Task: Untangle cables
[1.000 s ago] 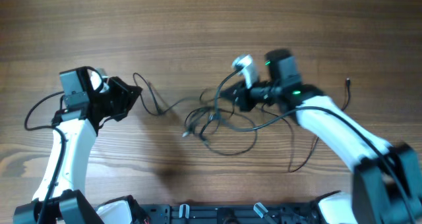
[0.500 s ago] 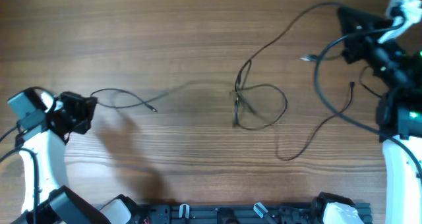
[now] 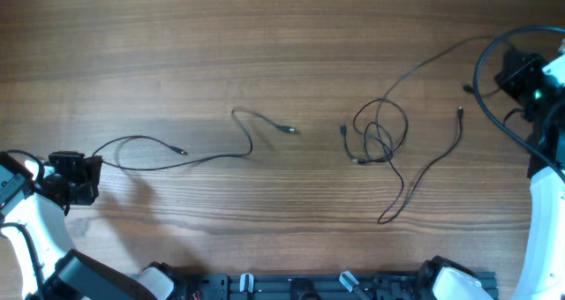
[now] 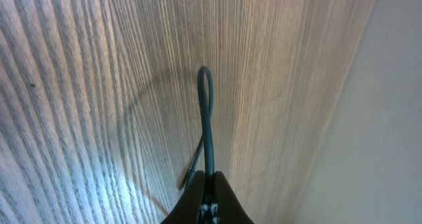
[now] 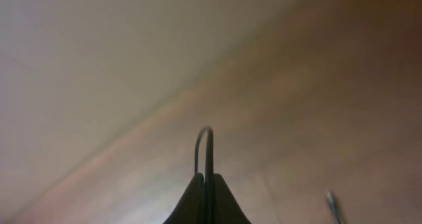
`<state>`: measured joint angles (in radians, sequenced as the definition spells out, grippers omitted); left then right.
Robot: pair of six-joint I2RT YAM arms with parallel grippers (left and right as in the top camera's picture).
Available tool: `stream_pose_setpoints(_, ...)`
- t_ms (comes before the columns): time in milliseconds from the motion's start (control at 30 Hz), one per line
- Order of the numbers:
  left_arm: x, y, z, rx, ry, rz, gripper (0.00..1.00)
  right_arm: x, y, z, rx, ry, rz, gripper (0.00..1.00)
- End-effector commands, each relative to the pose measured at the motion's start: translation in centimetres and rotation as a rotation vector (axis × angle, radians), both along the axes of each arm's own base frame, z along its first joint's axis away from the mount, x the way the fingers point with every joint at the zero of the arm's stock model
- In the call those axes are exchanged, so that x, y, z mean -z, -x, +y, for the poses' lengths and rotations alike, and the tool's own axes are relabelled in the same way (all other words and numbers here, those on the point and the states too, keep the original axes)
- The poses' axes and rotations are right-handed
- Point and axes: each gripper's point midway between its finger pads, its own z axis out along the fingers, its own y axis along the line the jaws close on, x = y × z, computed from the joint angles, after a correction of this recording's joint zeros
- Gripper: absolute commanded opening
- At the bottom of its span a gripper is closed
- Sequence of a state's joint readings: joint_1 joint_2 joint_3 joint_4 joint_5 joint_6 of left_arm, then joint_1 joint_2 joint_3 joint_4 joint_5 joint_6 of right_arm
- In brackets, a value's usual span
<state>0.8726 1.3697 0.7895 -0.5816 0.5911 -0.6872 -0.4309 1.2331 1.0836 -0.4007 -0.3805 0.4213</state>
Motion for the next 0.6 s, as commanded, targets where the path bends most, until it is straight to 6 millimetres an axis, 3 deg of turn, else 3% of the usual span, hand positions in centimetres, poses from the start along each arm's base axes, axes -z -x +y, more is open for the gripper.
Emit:
stream_pose_setpoints(0, 0.3, 0.3, 0.0, 0.014, -0.01, 0.011, 0.04, 2.1, 0.4, 1.9, -0.101, 0.024, 0.087, 0.05)
stream_pose_setpoints(167, 0.5, 0.5, -0.6, 0.024, 0.012, 0.029, 0.04, 5.5, 1.4, 6.8, -0.295, 0.017, 0.217, 0.05)
stream_pose_setpoints(300, 0.7, 0.2, -2.6, 0.105, 0.02, 0.04, 0.04, 8.3, 1.7, 11.5, -0.432, -0.006, 0.323, 0.06)
stream_pose_setpoints(500, -0.6, -2.4, -7.2, 0.372, -0.011, -0.079, 0.04, 13.2, 2.2, 18.6, -0.627, -0.022, 0.467, 0.06)
stream_pose_setpoints(567, -1.9, -3.8, -9.9, 0.519, -0.021, -0.189, 0.04, 15.8, 3.0, 21.1, -0.681, -0.041, 0.551, 0.08)
